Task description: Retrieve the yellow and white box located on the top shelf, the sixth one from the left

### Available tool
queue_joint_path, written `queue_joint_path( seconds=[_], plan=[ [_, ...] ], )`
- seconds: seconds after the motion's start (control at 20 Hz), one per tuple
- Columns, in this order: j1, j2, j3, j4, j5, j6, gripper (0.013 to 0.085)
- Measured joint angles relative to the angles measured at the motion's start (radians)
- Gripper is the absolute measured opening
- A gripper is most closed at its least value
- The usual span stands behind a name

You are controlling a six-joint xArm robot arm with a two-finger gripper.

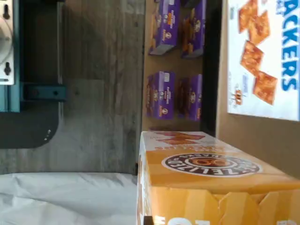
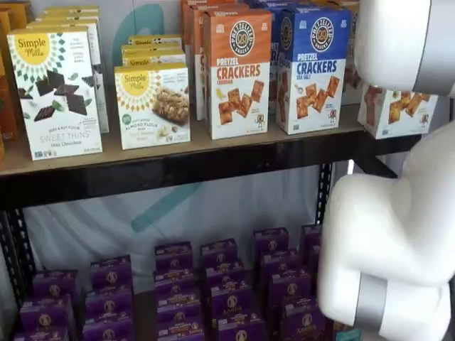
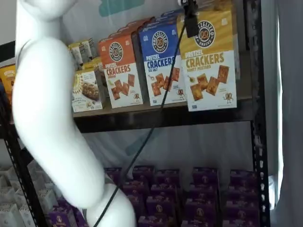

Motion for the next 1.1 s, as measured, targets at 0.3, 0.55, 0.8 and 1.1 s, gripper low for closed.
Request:
queue_joint_path(
  seconds=[0.3,0.55,0.8,1.1],
  plan=[
    [0.021,-0.100,0.099,-0.028,0.010,0.010,0.0570],
    [0.042,-0.167,0.166,-0.033,0.029,0.032,0.0570],
    [0.074,-0.203,0.200,-0.033,0.059,0.067,0.0570],
    [0.135,-0.247,0.254,-0.059,0.069,0.118,0.0570]
  ],
)
